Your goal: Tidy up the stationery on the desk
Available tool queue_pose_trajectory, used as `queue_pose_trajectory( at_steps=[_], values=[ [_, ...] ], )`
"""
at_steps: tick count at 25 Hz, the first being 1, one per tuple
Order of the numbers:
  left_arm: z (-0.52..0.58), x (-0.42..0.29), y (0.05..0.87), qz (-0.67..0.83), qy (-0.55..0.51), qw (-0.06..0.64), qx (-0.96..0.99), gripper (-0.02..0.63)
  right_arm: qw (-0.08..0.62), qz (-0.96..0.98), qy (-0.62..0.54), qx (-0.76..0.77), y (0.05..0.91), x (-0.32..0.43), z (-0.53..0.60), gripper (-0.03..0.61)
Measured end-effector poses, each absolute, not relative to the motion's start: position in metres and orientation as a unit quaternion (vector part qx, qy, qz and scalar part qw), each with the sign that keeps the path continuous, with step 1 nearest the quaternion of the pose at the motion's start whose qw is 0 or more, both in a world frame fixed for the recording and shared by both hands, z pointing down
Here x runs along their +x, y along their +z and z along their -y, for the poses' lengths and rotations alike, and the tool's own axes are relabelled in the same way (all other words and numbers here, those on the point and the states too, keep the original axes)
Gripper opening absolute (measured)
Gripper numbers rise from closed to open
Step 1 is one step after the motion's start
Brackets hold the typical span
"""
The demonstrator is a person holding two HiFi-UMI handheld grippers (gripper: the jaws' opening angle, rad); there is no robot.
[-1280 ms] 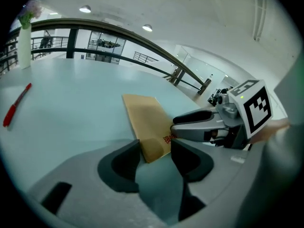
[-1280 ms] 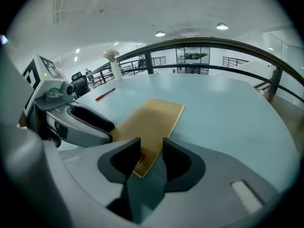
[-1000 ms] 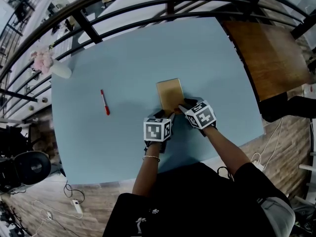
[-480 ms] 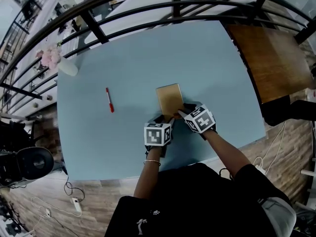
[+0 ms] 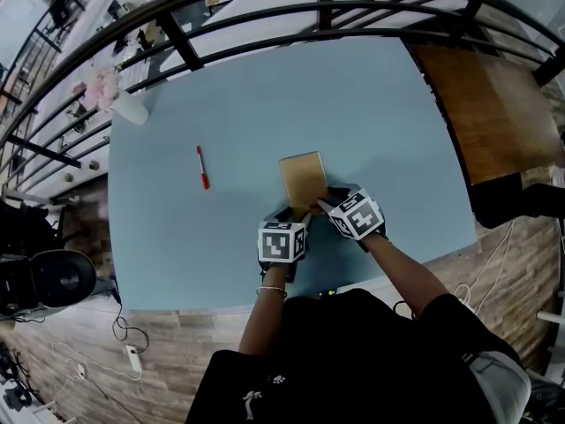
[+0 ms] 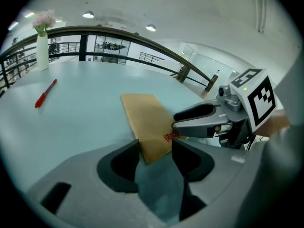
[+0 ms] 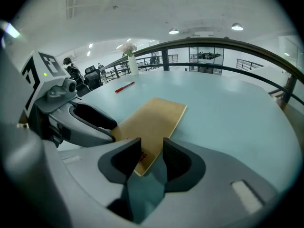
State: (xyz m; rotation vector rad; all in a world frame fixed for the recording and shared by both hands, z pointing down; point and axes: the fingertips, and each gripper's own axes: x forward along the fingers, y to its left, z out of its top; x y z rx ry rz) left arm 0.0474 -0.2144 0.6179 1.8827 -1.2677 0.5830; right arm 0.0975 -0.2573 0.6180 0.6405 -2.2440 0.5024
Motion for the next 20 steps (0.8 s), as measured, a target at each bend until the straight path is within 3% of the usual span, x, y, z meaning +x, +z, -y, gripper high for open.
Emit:
queue_pose_trajectory(
  at_steps=[20],
  values=[
    [0.162, 0.038, 0.614, 0.524, 0.216, 0.392, 0.725, 0.215, 0.373, 0.882, 0.187, 0.220, 0.615, 0.090, 0.202, 0.146]
  ],
)
